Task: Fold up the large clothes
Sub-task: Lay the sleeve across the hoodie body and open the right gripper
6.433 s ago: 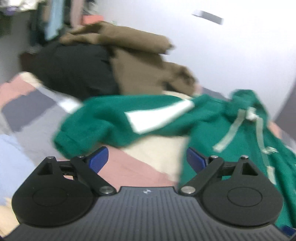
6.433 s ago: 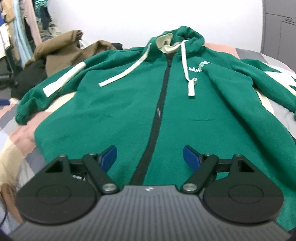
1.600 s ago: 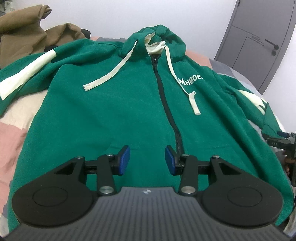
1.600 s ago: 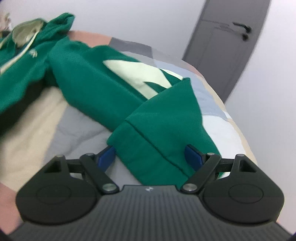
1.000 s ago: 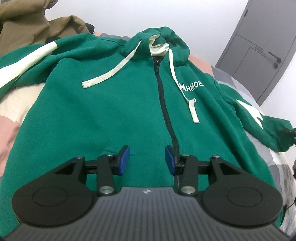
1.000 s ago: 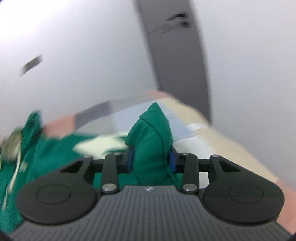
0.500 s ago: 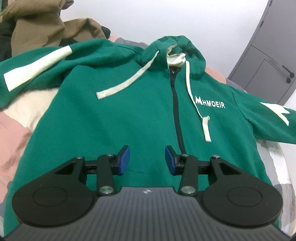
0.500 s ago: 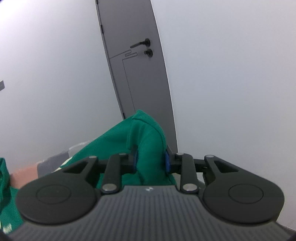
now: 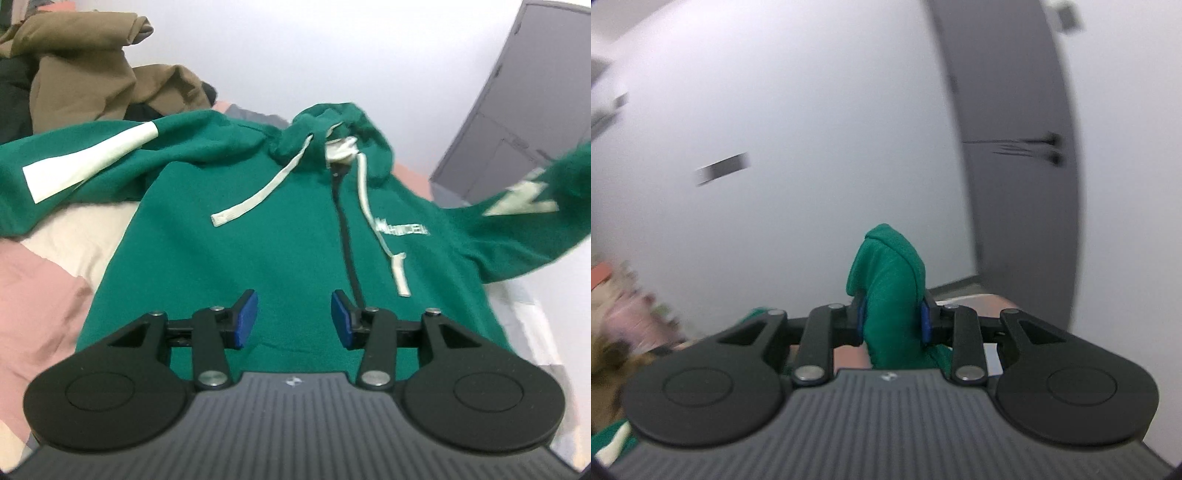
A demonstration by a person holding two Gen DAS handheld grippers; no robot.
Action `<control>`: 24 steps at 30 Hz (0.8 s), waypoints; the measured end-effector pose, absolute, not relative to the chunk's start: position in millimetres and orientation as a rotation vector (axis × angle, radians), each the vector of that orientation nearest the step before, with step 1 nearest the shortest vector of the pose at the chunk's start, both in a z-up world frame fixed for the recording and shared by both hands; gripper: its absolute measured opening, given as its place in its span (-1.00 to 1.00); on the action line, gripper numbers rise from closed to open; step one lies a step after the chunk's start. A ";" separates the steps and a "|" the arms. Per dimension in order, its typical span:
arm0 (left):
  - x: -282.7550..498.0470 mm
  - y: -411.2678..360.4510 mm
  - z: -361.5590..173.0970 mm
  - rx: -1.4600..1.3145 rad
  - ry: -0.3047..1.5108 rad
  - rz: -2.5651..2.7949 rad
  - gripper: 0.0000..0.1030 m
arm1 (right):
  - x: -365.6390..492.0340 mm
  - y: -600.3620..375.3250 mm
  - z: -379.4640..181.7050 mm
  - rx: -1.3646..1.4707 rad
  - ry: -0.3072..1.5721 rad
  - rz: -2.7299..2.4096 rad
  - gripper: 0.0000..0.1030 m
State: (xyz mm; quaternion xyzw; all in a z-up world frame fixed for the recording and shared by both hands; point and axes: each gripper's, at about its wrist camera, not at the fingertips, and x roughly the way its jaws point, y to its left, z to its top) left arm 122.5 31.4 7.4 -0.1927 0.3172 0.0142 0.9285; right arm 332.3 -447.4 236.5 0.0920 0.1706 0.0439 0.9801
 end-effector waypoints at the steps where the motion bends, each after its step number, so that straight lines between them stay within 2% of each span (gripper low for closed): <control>1: 117.5 35.5 10.0 -0.395 0.635 0.014 0.00 | 322.8 -427.2 242.8 0.167 0.345 0.119 -0.40; 7: 85.2 64.0 22.0 -0.456 0.561 -0.044 0.06 | 264.8 -306.7 245.0 0.086 0.376 0.305 -0.38; 13: 69.6 97.5 32.4 -0.427 0.466 0.018 0.14 | 223.8 -205.5 198.8 0.033 0.505 0.469 -0.33; 17: 66.7 135.6 23.7 -0.560 0.476 0.060 0.14 | 200.3 -150.1 154.0 0.003 0.573 0.552 -0.30; 22: 62.9 168.9 16.6 -0.671 0.478 0.071 0.14 | 188.0 -99.8 108.5 -0.063 0.665 0.606 -0.08; 23: 62.4 171.7 16.4 -0.677 0.478 0.074 0.14 | 188.4 -94.6 99.5 -0.078 0.686 0.617 -0.01; 24: 62.1 173.1 16.5 -0.680 0.477 0.069 0.14 | 190.4 -89.8 95.9 -0.081 0.700 0.623 0.14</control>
